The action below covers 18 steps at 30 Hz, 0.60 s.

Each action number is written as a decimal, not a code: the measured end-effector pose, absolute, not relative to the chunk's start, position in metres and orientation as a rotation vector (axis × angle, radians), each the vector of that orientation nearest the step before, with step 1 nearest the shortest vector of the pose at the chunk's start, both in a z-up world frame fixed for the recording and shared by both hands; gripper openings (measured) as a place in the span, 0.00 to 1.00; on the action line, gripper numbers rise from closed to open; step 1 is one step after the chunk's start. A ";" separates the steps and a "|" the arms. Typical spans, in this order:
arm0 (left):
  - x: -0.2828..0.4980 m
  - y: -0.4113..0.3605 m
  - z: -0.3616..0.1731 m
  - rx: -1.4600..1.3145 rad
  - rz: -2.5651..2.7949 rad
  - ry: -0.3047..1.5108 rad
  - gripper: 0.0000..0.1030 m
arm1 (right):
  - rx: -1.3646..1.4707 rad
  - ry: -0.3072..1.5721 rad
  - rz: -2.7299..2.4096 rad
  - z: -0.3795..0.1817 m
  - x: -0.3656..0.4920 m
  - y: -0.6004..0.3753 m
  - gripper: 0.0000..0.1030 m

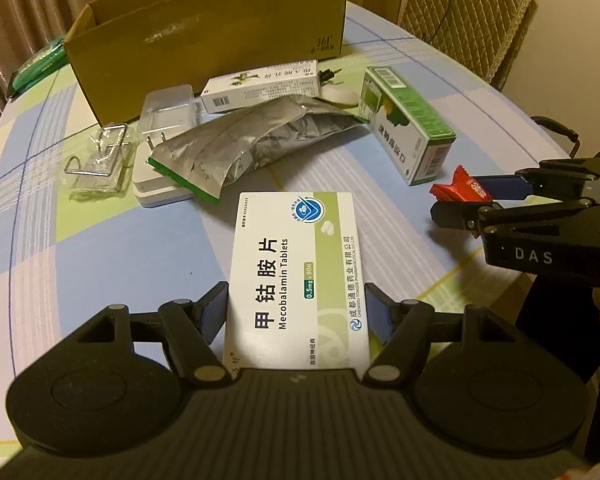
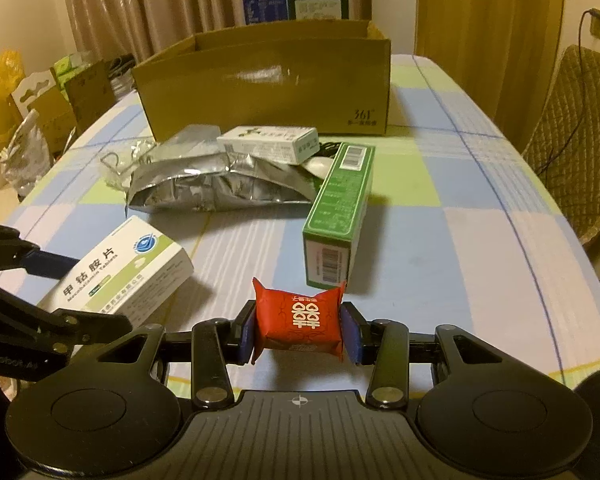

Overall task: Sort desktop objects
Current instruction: 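Grasp the red candy with the right tool while the left tool grasps the white Mecobalamin box, then carry both items over the cardboard box and open both tools to drop them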

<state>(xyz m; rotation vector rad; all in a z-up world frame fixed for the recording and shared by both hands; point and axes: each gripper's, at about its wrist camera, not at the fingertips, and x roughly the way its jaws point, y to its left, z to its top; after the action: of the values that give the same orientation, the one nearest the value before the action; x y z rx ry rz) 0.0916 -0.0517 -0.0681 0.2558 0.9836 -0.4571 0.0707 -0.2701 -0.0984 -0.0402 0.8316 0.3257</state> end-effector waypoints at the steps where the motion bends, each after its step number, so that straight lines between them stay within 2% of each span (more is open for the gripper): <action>1: 0.090 -0.052 -0.065 0.254 -0.456 0.979 0.65 | -0.038 0.827 0.324 -0.096 0.070 -0.271 0.39; 18: 0.092 -0.044 -0.007 0.188 -0.408 0.872 0.65 | -0.052 0.697 0.326 -0.040 0.072 -0.268 0.39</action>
<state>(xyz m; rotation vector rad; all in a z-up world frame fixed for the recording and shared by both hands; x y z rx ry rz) 0.0923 -0.0445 -0.0073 0.1877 0.8722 -0.4082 0.0722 -0.2676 -0.0401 -0.0523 0.6975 0.3259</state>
